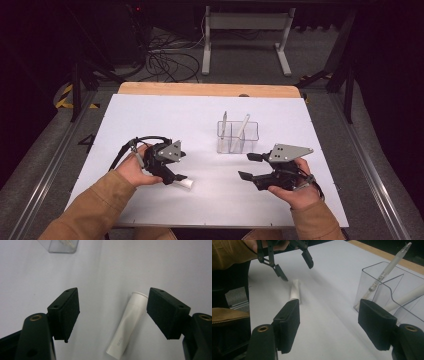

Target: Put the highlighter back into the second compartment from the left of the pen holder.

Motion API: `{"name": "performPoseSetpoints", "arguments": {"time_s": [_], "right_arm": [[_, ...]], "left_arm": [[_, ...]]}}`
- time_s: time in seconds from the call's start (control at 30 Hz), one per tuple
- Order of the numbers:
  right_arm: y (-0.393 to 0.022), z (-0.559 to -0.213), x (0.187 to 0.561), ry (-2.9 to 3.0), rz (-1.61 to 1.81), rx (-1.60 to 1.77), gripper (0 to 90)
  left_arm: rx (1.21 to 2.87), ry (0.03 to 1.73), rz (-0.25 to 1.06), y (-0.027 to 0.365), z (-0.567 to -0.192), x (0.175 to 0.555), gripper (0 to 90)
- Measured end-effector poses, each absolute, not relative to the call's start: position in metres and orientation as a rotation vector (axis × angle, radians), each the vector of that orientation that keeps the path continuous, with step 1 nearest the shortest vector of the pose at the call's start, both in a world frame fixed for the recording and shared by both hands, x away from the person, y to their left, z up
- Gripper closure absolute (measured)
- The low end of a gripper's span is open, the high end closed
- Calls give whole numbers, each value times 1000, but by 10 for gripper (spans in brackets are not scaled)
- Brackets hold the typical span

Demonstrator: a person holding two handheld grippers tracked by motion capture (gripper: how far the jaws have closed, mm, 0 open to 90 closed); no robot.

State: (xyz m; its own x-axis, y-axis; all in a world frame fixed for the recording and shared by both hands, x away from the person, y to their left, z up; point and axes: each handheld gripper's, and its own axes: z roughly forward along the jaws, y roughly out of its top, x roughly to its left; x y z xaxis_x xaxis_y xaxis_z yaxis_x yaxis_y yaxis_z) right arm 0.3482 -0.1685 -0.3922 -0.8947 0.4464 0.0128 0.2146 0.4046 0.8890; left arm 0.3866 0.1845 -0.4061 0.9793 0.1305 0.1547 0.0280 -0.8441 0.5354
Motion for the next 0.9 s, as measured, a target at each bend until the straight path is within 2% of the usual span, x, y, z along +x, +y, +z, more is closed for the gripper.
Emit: {"name": "performPoseSetpoints", "arguments": {"time_s": [0.43,0.9], "right_arm": [[-168,-393,348,2438,1490,582,346],[-167,-394,348,2447,1483,588,344]], "left_arm": [[2695,90,168,187,-426,391,304],[2804,-5,179,182,-437,389,412]]}}
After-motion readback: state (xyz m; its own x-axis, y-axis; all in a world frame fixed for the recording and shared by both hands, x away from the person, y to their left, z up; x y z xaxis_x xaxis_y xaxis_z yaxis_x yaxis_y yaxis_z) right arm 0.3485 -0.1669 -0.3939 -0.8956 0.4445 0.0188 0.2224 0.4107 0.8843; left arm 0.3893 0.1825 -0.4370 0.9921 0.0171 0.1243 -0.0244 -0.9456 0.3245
